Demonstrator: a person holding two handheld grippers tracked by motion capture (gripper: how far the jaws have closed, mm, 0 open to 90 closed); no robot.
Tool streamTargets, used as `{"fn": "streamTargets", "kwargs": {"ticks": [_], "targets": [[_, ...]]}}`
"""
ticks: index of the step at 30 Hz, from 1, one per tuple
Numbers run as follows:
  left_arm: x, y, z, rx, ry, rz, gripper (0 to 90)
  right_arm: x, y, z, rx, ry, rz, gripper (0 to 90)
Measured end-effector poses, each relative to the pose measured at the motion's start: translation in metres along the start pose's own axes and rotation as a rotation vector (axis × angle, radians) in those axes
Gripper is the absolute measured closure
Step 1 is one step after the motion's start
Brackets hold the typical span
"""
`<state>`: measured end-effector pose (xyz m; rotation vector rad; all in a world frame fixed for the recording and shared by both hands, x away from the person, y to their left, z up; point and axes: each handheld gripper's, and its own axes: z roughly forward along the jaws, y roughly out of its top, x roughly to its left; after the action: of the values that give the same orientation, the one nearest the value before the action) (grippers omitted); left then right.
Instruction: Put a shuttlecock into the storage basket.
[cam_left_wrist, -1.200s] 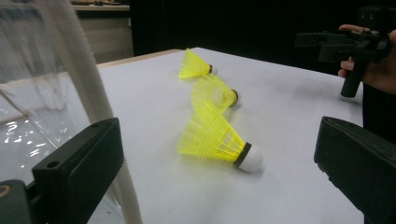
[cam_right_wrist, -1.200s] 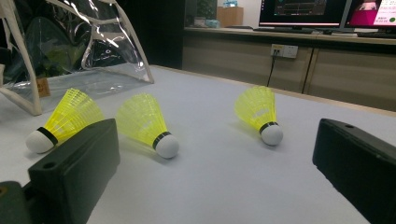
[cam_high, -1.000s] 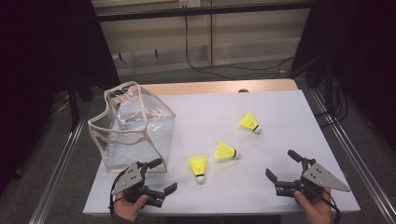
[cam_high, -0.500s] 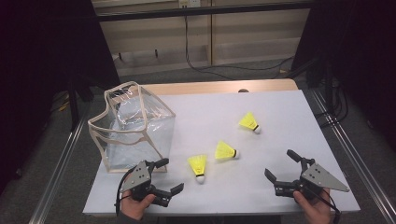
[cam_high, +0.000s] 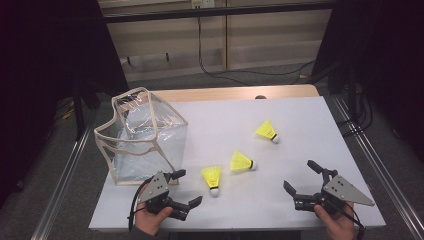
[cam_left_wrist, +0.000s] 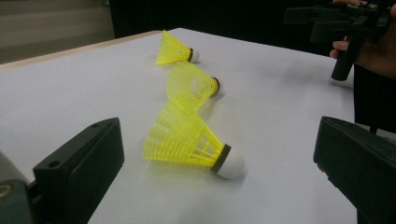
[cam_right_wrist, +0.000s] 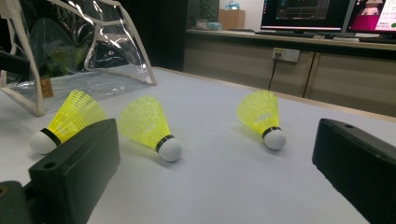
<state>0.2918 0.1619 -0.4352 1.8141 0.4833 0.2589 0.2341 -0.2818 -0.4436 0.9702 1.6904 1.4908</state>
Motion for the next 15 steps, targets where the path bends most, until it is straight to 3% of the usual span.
{"fn": "streamTargets", "kwargs": {"ticks": [15], "targets": [[-0.004,0.002,0.014,0.084,0.001,-0.004,1.8,0.0,0.001,0.0,-0.004,0.0,-0.007,0.7]]}}
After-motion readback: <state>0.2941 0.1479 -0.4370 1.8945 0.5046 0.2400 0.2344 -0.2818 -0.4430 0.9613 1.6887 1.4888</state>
